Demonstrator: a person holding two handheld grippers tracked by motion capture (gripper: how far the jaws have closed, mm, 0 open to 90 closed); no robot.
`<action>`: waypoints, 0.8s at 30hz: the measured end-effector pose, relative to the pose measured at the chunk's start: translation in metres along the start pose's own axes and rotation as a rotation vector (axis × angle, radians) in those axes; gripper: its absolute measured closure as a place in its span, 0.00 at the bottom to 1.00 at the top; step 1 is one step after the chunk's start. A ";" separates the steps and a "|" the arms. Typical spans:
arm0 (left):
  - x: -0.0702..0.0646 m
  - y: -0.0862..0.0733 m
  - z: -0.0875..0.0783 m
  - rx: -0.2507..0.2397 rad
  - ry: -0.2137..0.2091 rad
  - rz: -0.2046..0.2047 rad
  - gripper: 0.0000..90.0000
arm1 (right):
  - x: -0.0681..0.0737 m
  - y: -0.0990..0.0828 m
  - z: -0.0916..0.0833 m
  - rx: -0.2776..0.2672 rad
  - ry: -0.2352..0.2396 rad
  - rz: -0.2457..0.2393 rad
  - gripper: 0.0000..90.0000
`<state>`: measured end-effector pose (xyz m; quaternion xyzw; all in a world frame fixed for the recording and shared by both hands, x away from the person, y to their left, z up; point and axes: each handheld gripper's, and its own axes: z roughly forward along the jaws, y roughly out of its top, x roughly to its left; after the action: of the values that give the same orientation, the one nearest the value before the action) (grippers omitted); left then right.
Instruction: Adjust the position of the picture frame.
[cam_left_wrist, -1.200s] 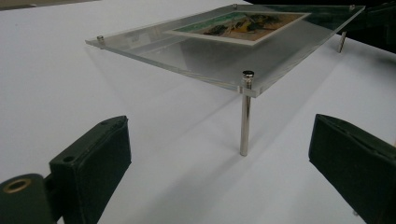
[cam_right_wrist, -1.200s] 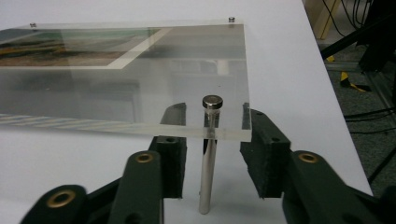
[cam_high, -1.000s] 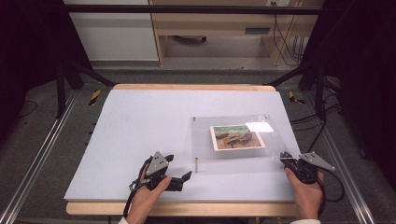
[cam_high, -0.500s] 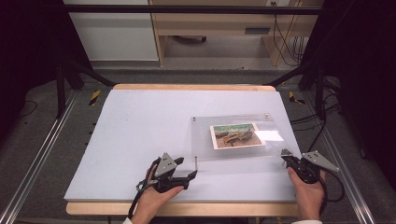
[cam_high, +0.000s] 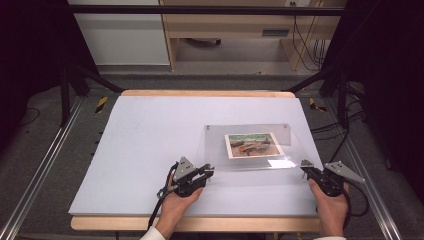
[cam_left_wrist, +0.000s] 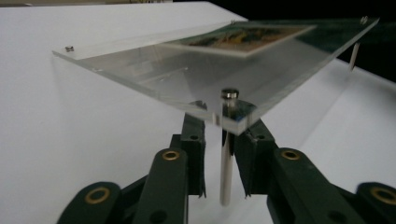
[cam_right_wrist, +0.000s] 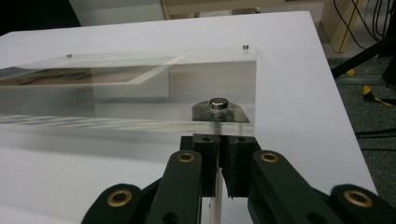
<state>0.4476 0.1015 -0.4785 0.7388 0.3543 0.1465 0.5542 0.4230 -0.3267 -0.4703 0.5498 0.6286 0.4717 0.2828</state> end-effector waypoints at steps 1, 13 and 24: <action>0.000 0.000 0.000 -0.004 -0.012 -0.006 0.89 | 0.000 0.000 0.000 0.002 0.002 0.001 0.95; -0.001 0.007 -0.002 0.019 -0.013 -0.068 0.94 | -0.002 -0.001 0.001 -0.005 0.016 0.017 0.92; -0.001 0.010 -0.002 0.045 -0.004 -0.047 0.94 | -0.003 0.001 0.006 -0.012 0.014 -0.005 0.92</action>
<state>0.4490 0.1010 -0.4686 0.7430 0.3736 0.1240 0.5413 0.4292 -0.3277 -0.4720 0.5432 0.6290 0.4789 0.2828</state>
